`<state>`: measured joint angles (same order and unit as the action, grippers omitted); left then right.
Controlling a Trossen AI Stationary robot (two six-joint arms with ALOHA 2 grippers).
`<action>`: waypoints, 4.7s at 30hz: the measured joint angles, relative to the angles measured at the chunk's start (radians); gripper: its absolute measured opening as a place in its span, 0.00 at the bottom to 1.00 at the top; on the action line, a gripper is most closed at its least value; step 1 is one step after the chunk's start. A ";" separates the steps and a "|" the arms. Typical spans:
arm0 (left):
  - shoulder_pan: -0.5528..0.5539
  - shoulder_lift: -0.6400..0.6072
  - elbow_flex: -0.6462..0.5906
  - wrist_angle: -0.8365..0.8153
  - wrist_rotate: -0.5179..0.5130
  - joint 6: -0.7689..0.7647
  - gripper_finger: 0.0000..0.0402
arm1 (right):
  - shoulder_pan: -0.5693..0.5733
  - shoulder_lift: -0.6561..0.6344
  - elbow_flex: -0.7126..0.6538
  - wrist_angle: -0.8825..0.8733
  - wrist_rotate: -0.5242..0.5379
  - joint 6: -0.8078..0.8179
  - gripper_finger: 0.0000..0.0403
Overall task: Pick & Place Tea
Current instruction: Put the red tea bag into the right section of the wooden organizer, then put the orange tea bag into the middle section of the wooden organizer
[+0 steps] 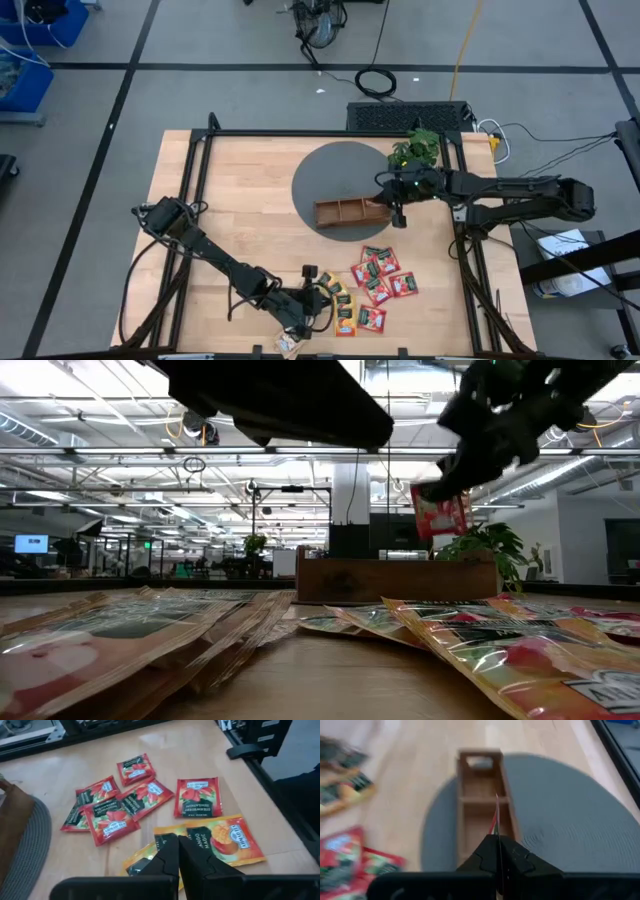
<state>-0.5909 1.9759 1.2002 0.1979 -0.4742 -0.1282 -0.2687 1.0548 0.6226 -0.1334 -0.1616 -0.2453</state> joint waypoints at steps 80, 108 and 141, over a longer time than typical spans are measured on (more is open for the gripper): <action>0.108 0.000 0.023 -0.064 0.245 -0.443 0.12 | 0.913 0.329 -0.251 0.996 0.403 0.205 0.01; 0.118 0.000 0.022 -0.143 0.313 -0.590 0.12 | 1.006 0.935 0.236 0.907 0.366 0.263 0.00; 0.125 0.073 0.022 -0.138 0.292 -0.584 0.12 | 0.922 1.020 0.223 0.900 0.296 0.290 0.00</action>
<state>-0.4660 2.0484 1.2217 0.0599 -0.1825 -0.7121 0.6537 2.0747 0.8459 0.7669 0.1348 0.0448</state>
